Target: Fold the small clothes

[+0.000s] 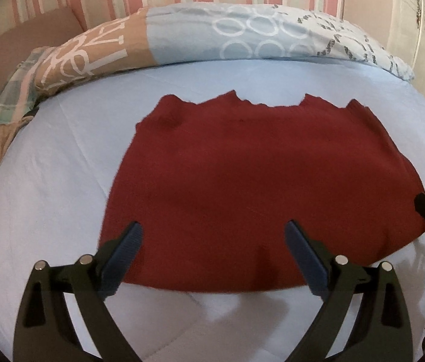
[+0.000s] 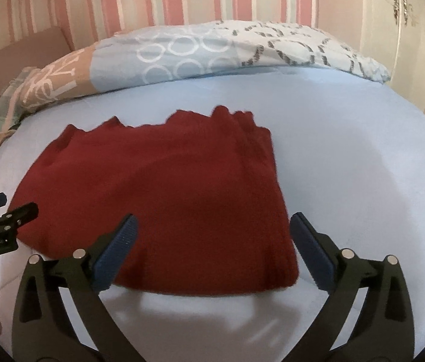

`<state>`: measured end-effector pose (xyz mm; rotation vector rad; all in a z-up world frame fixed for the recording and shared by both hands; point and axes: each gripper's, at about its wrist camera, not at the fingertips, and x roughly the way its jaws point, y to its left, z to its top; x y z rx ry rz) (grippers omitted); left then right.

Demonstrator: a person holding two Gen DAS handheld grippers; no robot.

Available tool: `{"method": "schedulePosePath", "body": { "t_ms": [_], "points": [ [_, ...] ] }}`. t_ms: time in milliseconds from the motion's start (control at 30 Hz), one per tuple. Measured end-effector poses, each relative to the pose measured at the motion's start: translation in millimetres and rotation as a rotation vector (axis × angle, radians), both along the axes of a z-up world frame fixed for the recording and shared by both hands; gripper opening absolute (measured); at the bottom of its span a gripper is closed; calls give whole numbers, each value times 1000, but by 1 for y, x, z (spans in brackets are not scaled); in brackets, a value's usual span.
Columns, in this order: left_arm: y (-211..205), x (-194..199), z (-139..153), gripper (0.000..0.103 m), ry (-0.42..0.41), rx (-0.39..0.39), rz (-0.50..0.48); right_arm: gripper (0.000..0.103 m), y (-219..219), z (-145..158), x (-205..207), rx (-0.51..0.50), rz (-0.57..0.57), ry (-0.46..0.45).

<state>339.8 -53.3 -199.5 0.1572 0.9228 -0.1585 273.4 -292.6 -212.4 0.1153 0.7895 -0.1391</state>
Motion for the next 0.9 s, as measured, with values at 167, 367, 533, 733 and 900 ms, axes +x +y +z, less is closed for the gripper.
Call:
{"method": "schedulePosePath", "body": {
  "t_ms": [167,367,533,733,900],
  "points": [
    [-11,0,-5,96,14,2,-8,100,-17,-7,-9,33,-21,35],
    [-17,-1,-6,96,8,6,-24,99,-55,-36,-36,267,-85,121],
    [-18,0,-9,96,21,2,-23,93,-61,-48,-39,408,-91,141],
    [-17,-1,-7,96,15,14,-25,80,-55,-48,-24,399,-82,152],
    [-15,-2,-5,96,9,12,-19,73,-55,-48,-23,402,-99,162]
  ]
}}
